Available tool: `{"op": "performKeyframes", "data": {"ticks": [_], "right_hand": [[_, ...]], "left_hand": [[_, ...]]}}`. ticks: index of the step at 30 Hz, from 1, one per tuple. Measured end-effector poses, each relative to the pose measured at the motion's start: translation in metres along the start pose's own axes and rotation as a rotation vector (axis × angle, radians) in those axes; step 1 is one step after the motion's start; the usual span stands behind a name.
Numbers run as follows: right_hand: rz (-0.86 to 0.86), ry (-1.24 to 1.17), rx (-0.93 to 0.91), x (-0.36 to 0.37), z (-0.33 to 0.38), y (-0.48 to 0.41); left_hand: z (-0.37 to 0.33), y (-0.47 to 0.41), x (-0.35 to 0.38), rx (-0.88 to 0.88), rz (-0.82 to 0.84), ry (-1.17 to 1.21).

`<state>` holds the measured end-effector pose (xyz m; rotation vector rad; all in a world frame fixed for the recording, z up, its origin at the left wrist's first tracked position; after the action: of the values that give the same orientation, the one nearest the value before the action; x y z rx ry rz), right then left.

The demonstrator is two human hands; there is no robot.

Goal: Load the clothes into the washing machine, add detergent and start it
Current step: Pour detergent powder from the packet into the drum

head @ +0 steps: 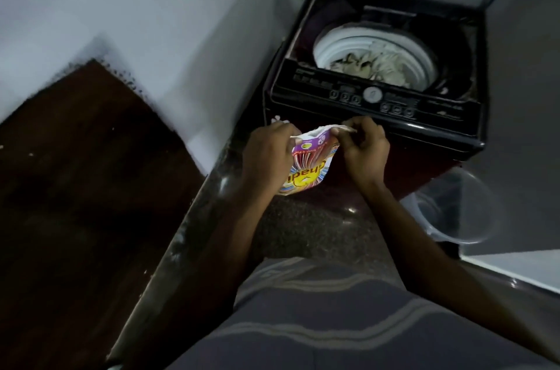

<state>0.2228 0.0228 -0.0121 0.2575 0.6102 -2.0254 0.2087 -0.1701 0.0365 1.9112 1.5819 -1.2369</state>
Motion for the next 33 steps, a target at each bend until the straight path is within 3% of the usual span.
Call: {"op": "performKeyframes", "data": {"ticks": [4, 7, 15, 20, 29, 33], "right_hand": [[0.063, -0.359, 0.173, -0.054, -0.022, 0.007], [0.171, -0.447, 0.188, -0.086, -0.031, 0.018], [0.079, -0.467, 0.195, -0.154, -0.036, 0.017], [-0.035, -0.413, 0.139, -0.184, -0.021, -0.004], [-0.234, -0.305, 0.074, -0.217, -0.014, -0.053], [-0.326, -0.318, 0.095, -0.229, -0.019, -0.074]], "left_hand": [[-0.053, -0.004, 0.007, 0.084, -0.015, 0.017], [-0.091, -0.007, 0.012, 0.135, -0.034, 0.065], [-0.138, -0.014, 0.033, 0.139, -0.067, 0.108], [-0.154, -0.035, 0.042, 0.091, -0.063, 0.257], [-0.176, -0.092, 0.065, -0.021, -0.081, 0.747], [-0.181, -0.11, 0.101, -0.184, 0.074, 0.975]]}}
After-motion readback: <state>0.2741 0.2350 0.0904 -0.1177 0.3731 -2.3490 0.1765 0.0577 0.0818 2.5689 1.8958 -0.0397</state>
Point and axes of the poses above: each hand's wrist, its own y-axis away from the middle knuckle, its own x-axis out of the palm, z = x × y, the point moved 3 cm from there along -y, towards the middle knuckle, and after that the axes turned 3 degrees about z, right-handed, at the moved point
